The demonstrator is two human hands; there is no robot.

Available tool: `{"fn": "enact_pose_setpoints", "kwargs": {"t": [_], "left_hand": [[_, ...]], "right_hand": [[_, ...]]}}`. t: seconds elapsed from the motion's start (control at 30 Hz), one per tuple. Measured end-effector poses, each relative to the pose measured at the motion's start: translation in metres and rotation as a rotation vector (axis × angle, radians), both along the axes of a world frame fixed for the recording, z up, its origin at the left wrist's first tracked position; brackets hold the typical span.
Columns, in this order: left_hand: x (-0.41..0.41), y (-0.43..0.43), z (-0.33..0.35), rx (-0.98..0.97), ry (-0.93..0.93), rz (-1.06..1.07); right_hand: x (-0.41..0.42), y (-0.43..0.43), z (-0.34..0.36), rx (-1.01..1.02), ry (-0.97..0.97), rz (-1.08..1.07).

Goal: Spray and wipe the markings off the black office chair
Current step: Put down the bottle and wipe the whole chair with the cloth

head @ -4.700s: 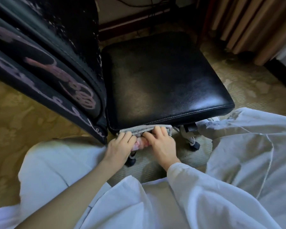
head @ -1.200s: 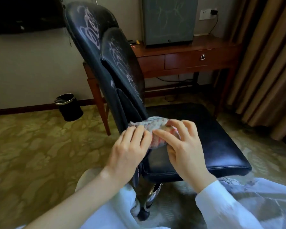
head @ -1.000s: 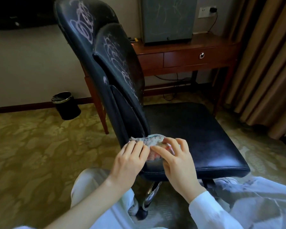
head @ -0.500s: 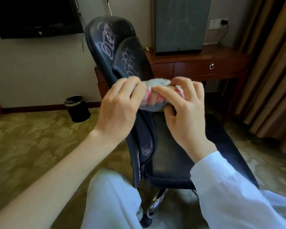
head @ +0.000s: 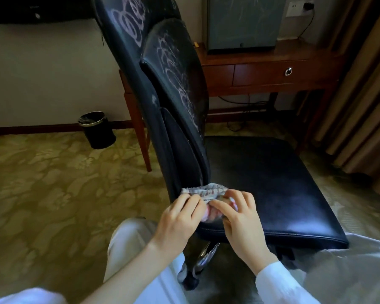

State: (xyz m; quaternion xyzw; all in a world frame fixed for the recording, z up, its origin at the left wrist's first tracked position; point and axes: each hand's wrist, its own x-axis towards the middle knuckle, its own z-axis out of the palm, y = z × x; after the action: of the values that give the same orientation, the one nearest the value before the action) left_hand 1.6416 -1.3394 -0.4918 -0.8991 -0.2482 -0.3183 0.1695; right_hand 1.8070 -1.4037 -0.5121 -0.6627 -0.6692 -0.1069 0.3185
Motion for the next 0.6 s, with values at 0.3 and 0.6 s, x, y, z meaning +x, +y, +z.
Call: {"fn": "enact_pose_setpoints", "kwargs": {"t": [0.3, 0.6], "left_hand": [[0.011, 0.011, 0.113, 0.058, -0.402, 0.006], [0.014, 0.011, 0.101, 0.190, -0.203, 0.083]], "right_hand": [[-0.001, 0.020, 0.122, 0.430, 0.073, 0.026], [0.008, 0.033, 0.111, 0.337, 0.004, 0.014]]}}
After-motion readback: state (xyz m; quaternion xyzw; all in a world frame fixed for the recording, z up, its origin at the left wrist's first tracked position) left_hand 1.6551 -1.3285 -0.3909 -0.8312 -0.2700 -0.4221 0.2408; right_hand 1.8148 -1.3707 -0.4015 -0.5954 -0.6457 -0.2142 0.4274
